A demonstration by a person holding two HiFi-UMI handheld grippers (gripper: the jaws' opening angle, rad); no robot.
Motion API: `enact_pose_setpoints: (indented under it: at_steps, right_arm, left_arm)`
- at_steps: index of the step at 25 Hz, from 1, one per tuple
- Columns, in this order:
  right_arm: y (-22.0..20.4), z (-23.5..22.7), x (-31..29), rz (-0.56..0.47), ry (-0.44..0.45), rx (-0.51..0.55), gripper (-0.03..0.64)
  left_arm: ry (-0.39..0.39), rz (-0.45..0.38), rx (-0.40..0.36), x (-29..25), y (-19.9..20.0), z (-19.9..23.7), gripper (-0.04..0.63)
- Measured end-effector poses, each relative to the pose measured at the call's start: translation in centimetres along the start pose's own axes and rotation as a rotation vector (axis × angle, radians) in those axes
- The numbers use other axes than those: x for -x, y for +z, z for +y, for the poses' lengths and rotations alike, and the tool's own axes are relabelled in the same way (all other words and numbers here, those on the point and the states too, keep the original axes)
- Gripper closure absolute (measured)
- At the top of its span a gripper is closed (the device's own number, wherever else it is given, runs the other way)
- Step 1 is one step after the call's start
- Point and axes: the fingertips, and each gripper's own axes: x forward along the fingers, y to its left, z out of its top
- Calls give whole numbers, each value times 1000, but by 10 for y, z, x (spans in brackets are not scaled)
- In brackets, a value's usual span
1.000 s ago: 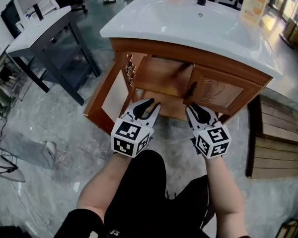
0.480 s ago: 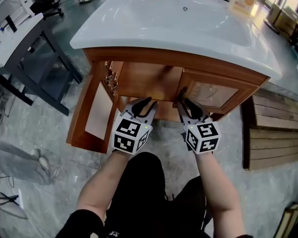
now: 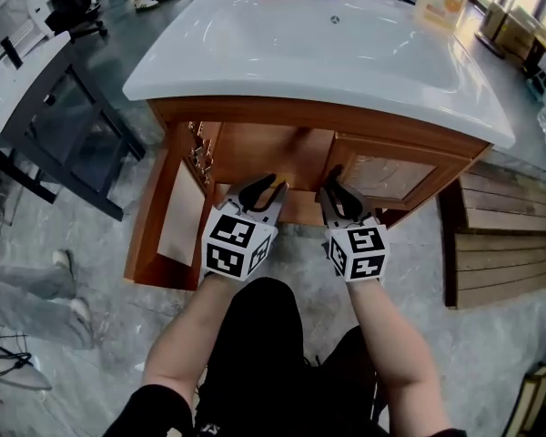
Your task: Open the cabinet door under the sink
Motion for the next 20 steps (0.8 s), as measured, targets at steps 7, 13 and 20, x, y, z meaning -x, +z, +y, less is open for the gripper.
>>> enact_pose_setpoints:
  at_steps: [7, 13, 20]
  right_arm:
    - [-2, 5, 12, 24, 82, 48, 532]
    - [-11, 14, 34, 20, 158, 83, 534]
    - [-19, 25, 64, 17, 248, 120, 532]
  left_arm:
    - [-60, -3, -32, -3, 5, -15, 495]
    - [-176, 4, -122, -6, 7, -48, 455]
    - [-333, -6, -172, -9, 12, -92, 439]
